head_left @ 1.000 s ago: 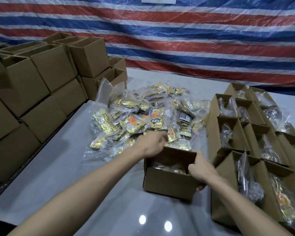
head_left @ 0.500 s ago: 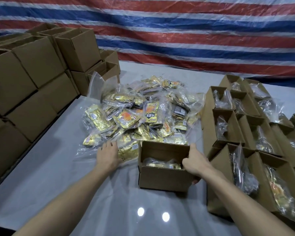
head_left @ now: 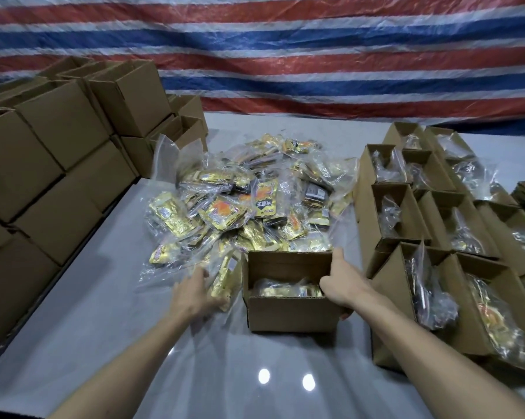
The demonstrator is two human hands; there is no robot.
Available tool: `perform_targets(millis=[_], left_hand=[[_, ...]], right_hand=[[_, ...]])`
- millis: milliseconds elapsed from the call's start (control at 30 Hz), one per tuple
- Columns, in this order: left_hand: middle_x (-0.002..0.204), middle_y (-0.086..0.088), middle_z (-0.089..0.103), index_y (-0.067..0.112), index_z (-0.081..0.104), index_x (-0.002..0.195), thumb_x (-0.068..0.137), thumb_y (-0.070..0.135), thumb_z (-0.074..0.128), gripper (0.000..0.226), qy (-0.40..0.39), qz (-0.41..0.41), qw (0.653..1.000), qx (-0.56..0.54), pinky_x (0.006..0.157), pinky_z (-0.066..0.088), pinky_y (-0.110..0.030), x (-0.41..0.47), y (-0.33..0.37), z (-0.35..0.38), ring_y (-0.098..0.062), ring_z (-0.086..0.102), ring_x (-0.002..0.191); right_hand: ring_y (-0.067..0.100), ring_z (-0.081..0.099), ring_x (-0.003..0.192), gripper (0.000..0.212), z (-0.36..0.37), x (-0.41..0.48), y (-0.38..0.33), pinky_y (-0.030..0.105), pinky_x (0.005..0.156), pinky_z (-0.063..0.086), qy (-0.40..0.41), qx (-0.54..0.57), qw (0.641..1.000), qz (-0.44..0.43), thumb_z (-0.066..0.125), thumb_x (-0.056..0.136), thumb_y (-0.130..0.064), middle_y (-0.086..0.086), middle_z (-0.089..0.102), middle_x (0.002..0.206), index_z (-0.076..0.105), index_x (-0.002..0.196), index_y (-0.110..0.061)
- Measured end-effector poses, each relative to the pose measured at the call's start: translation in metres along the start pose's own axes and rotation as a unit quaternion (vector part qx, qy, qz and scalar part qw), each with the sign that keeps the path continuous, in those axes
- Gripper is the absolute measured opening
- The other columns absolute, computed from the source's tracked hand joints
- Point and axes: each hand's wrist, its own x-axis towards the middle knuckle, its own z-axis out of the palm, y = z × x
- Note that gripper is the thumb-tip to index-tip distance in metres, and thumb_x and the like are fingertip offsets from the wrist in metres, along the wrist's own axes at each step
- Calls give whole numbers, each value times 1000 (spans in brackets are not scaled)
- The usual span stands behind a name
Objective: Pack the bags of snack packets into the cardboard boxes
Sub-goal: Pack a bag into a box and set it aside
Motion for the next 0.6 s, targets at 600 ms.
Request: perform_targets(millis=[600], left_hand=[[88, -1, 75, 20, 71, 95, 64, 2, 88, 40, 65, 83, 910, -400, 64, 53, -23, -11, 43, -124, -12, 68, 74]], right_hand=[[30, 56, 83, 68, 4, -5, 2, 33, 59, 38, 29, -37, 999, -21, 46, 82, -9, 9, 55, 95, 17, 143, -10]])
